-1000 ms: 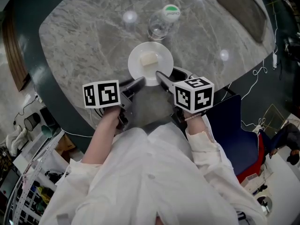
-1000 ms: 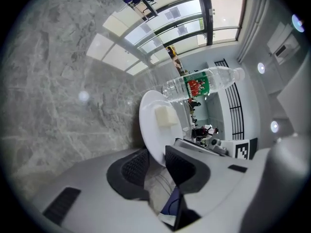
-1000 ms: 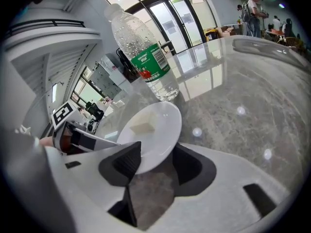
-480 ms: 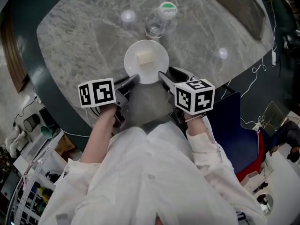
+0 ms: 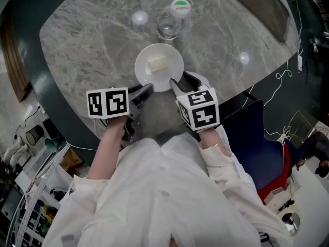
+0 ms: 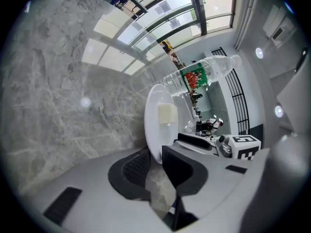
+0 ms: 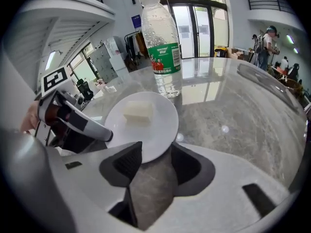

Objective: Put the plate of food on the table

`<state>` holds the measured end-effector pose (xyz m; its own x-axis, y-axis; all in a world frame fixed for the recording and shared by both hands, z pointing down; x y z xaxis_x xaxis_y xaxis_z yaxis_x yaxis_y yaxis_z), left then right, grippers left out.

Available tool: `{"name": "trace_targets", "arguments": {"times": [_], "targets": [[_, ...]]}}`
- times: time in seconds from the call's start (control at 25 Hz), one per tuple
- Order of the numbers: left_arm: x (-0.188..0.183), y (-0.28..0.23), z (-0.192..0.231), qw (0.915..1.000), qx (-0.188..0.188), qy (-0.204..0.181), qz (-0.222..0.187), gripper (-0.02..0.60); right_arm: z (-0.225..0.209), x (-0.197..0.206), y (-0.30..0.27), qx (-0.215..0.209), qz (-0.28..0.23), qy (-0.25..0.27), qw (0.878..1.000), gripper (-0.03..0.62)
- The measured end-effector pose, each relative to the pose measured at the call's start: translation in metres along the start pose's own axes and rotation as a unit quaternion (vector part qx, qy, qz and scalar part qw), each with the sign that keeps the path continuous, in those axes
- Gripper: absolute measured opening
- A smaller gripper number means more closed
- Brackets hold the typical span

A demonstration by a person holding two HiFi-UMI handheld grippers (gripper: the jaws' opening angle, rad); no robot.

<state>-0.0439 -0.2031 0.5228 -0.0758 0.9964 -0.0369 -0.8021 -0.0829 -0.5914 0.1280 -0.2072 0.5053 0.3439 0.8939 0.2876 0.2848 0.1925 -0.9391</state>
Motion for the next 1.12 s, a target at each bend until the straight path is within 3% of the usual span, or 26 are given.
{"name": "trace_targets", "arguments": {"times": [0.16,0.4,0.88,1.12], "targets": [[0.003,0.002,-0.001,0.9999,-0.015,-0.007,0.003,0.061,0.002,0.001,0.000,0.015,-0.006,0.007,1.000,0.179],[0.007,0.014,0.004,0.9994,-0.032,-0.008,-0.010,0.066,0.003,0.002,0.003,-0.002,-0.013,-0.013,1.000,0.181],[0.006,0.017,0.007,0.9991,-0.038,-0.014,-0.012,0.067,-0.002,-0.001,0.004,-0.004,-0.007,-0.026,1.000,0.181],[0.013,0.027,0.006,0.9990,-0.036,-0.013,-0.024,0.067,-0.002,-0.004,0.016,-0.034,-0.040,-0.026,0.998,0.179]]}}
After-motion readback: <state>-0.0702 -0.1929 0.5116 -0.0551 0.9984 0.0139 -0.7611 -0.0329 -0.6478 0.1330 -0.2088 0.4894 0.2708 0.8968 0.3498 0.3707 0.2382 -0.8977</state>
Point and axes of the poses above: the fingertips, and each gripper's own axes: y backward along the fingers, z to its left, x out of its underside, the point moved 8 cm from there along y, backward along the fingers, and after that the axes turned 13 degrees about z, right-handed, at the moved point
